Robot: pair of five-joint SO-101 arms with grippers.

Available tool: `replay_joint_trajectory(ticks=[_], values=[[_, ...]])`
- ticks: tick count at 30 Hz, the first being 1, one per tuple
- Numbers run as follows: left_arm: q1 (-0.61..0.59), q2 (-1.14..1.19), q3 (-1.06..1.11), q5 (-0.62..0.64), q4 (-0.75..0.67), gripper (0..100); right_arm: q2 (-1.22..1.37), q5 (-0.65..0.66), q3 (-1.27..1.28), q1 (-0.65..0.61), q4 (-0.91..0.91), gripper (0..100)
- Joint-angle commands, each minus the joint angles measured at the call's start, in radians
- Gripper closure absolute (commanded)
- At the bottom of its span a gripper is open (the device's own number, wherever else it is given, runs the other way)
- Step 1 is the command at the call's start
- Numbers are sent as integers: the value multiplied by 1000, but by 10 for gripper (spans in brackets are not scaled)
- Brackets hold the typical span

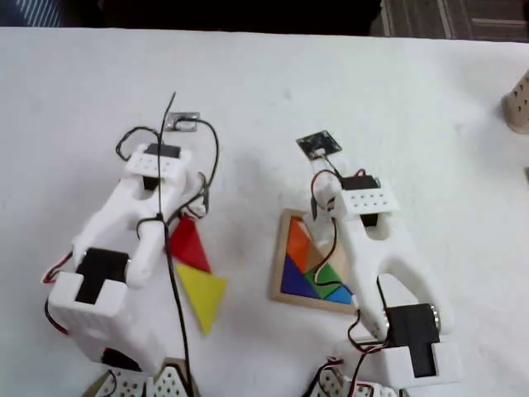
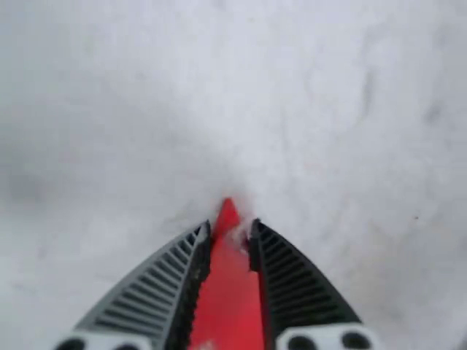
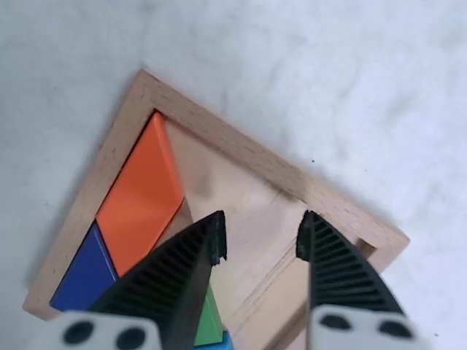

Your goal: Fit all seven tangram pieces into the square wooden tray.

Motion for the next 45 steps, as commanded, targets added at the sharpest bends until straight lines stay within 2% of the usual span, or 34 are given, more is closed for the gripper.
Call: replay_joint_trajectory(ticks=[1,5,12,19,25,29,33,37,39,45], values=[[-1,2,-26,-17,12,982,-44,12,-3,12,-15,840],[-2,1,-43,-86,21,979,-44,12,-3,10,-16,840],[-108,-84,-57,-130,115,980,-42,12,-3,12,-19,840],[-88,-526,365,-235,9,976,-42,12,21,10,-58,840],[-77,-710,632,-476,3,976,-42,12,23,7,-58,840],[-124,-717,658,-577,-15,976,-42,12,23,7,-59,840],[-142,-719,640,-551,-75,976,-42,12,23,7,-59,840],[-133,-720,600,-568,-38,976,-41,12,23,7,-59,840],[-107,-722,583,-649,15,979,-19,12,18,7,-64,840],[38,-720,539,-1066,304,979,62,12,-34,7,-70,840]])
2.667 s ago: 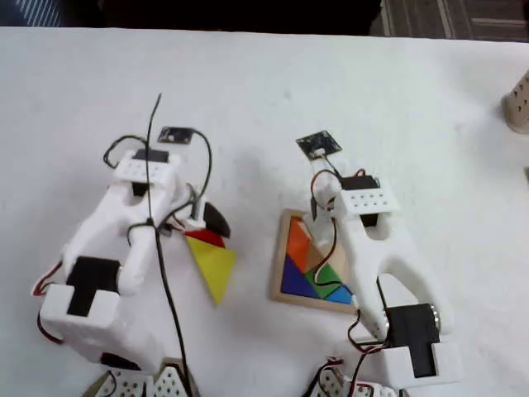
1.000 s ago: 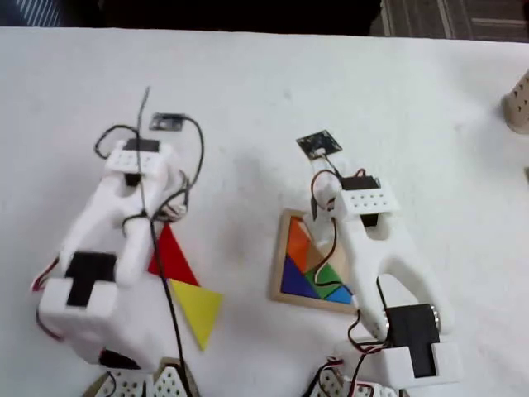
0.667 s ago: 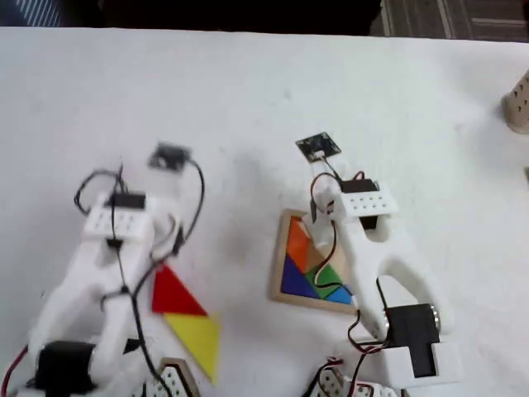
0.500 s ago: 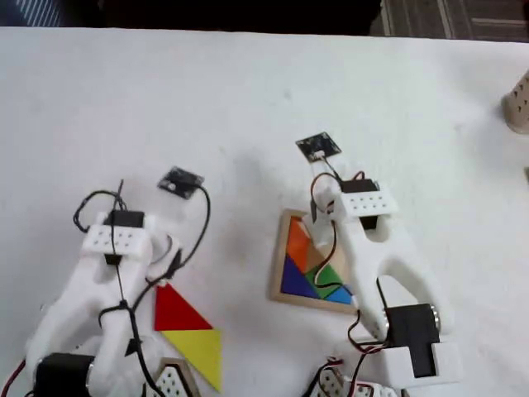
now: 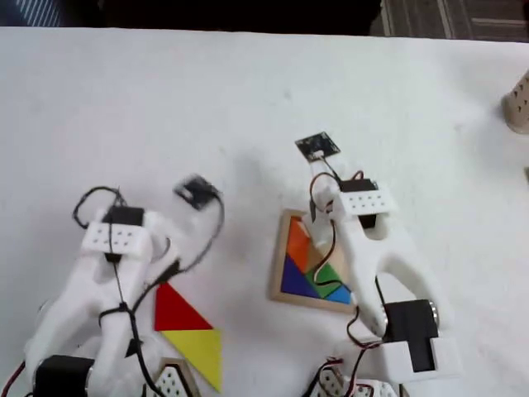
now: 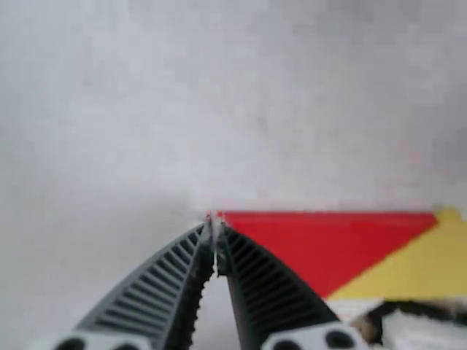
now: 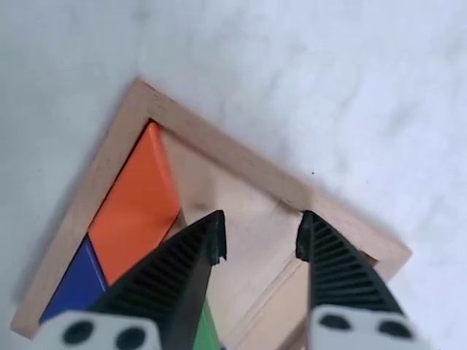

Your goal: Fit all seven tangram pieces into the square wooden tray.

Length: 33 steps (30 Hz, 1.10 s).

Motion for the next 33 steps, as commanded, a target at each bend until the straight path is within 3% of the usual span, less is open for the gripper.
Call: replay_joint_trajectory(ticks=[1,4,8,12,16,20,28,33], values=[[110,-35,-84,-238,167,979,35,12,-61,5,7,840],[189,-35,-118,-278,207,978,73,12,-98,12,30,840],[292,-35,-133,-192,196,978,91,11,-114,22,33,840],[374,-33,-54,5,115,978,88,-6,-144,88,33,841],[383,-33,87,247,-40,977,99,-141,-199,189,33,841],[380,-33,178,391,-184,977,104,-149,-204,189,28,841],[377,-31,189,416,-203,977,171,-146,-247,183,35,841],[278,-35,137,416,-195,977,176,-144,-247,177,35,841]])
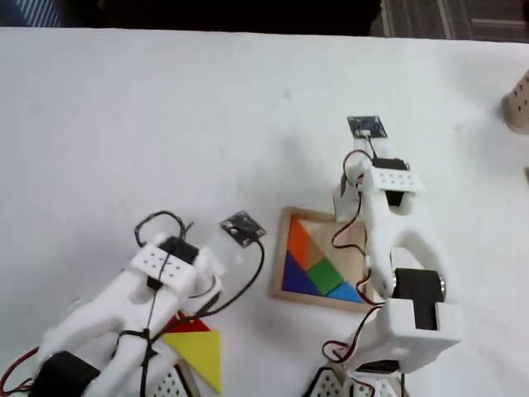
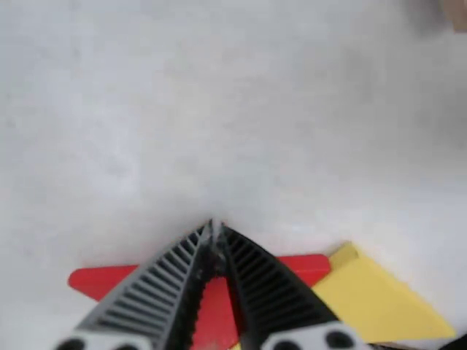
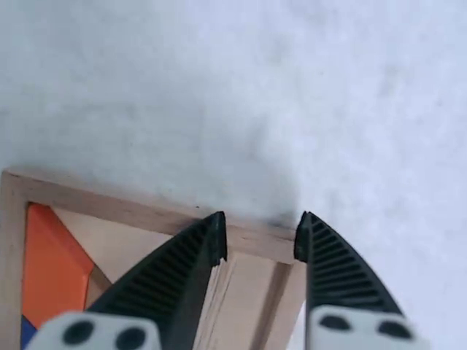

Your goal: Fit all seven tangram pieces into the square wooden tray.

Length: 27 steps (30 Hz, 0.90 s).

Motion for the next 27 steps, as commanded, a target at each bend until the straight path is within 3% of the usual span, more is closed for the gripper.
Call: replay_joint_trajectory(ticks=[1,8,13,15,21,25,27], values=[[-94,-22,-75,15,-3,977,-5,-3,-34,-5,7,841],[-300,-22,-285,-20,227,977,-15,-2,-35,-13,33,844],[-593,-21,-445,2,229,977,-127,23,-31,-28,91,971],[-723,-16,-506,0,209,976,-217,29,-3,-71,130,978],[-1086,-15,-614,-6,118,976,-542,115,187,-315,157,967],[-1244,-13,-615,-6,40,976,-785,167,242,-490,232,972],[-1291,-13,-615,-6,11,976,-885,230,256,-639,295,982]])
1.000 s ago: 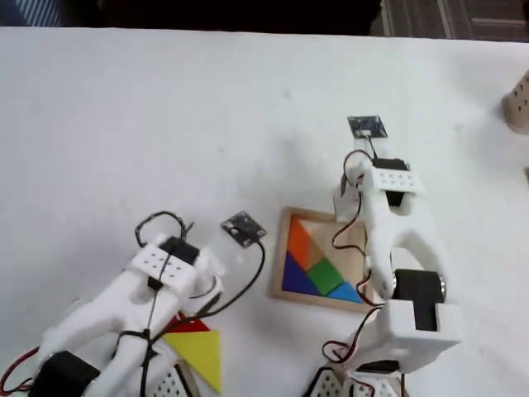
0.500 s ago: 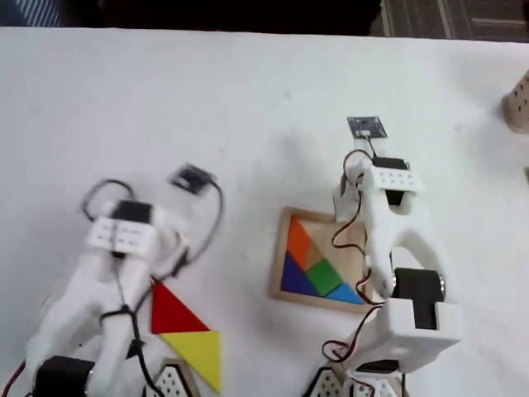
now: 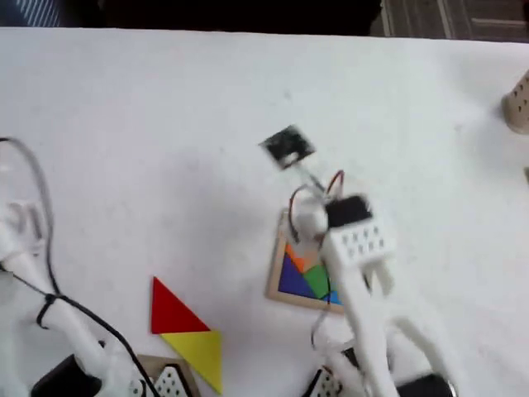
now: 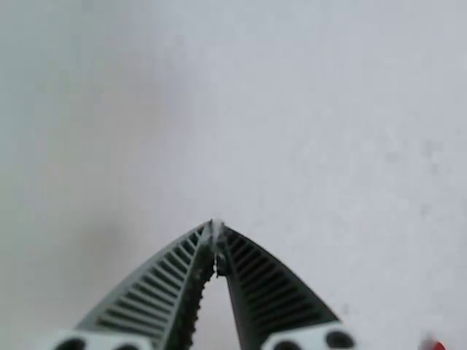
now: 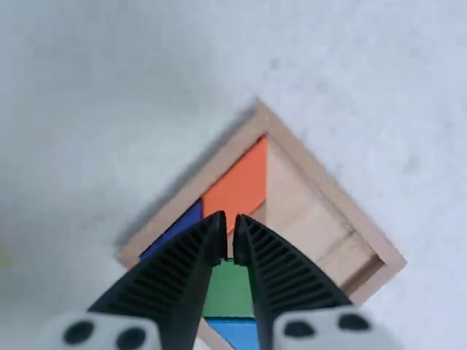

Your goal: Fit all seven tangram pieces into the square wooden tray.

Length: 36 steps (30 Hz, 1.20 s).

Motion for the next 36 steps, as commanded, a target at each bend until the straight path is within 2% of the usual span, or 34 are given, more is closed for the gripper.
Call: replay_joint_trajectory(ticks=[1,3,7,11,16,20,24,29,32,36], values=[[-94,-15,-55,2,-68,976,-217,109,15,-271,104,980],[-122,-15,-57,2,-72,976,-288,146,46,-447,145,980],[-162,-12,-60,2,-95,976,-320,87,163,-746,82,980],[-168,84,-98,8,-141,976,-277,41,327,-914,-124,980],[-183,298,-276,9,-87,976,-242,37,483,-1004,-374,980],[-203,446,-440,9,-20,976,-237,34,522,-1087,-435,977],[-211,530,-540,12,5,976,-234,-43,557,-1150,-489,974],[-231,558,-572,120,6,976,-232,-48,621,-1102,-598,974],[-231,556,-572,129,8,976,-232,-49,623,-1052,-601,975],[-229,556,-572,166,8,976,-231,-49,623,-1047,-596,978]])
